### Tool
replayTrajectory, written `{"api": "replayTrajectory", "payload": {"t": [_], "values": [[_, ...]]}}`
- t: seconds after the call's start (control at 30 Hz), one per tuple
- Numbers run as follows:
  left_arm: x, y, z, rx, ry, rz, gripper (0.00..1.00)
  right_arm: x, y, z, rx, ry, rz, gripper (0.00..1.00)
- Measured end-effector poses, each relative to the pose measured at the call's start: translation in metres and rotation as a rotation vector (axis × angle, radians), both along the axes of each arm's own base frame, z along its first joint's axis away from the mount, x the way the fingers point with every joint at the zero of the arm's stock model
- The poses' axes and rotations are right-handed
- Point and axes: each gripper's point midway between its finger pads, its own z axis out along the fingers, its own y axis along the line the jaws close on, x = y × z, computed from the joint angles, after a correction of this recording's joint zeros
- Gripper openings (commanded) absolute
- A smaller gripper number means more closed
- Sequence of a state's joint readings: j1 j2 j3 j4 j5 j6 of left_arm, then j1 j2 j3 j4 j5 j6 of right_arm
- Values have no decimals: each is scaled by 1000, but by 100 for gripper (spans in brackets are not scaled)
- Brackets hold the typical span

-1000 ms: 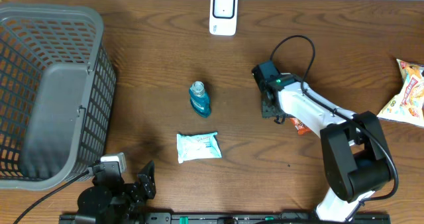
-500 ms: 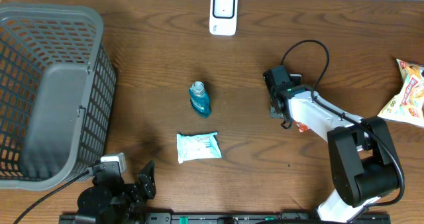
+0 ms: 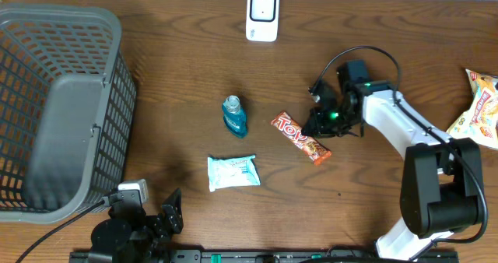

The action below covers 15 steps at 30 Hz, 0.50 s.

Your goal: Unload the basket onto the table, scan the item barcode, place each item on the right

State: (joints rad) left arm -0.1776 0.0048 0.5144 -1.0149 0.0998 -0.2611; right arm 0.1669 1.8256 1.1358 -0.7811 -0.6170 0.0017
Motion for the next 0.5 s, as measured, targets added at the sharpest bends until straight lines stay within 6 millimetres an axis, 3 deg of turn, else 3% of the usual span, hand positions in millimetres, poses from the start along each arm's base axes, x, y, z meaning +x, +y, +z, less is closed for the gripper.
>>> {"api": "replayTrajectory", "payload": {"t": [0.13,0.2,0.3,0.37,0.5], "values": [[0,0,0,0,0,0,86,-1,1,7,69,-11,26,4],[0,0,0,0,0,0,86,-1,0,7,70,-18,33,22],[0,0,0,0,0,0,86,-2,0,8,70,-24,51,41],[0,0,0,0,0,0,86,-5,2,9,68,-21,71,66],[0,0,0,0,0,0,86,-11,10,6,10,-59,146,82]]}}
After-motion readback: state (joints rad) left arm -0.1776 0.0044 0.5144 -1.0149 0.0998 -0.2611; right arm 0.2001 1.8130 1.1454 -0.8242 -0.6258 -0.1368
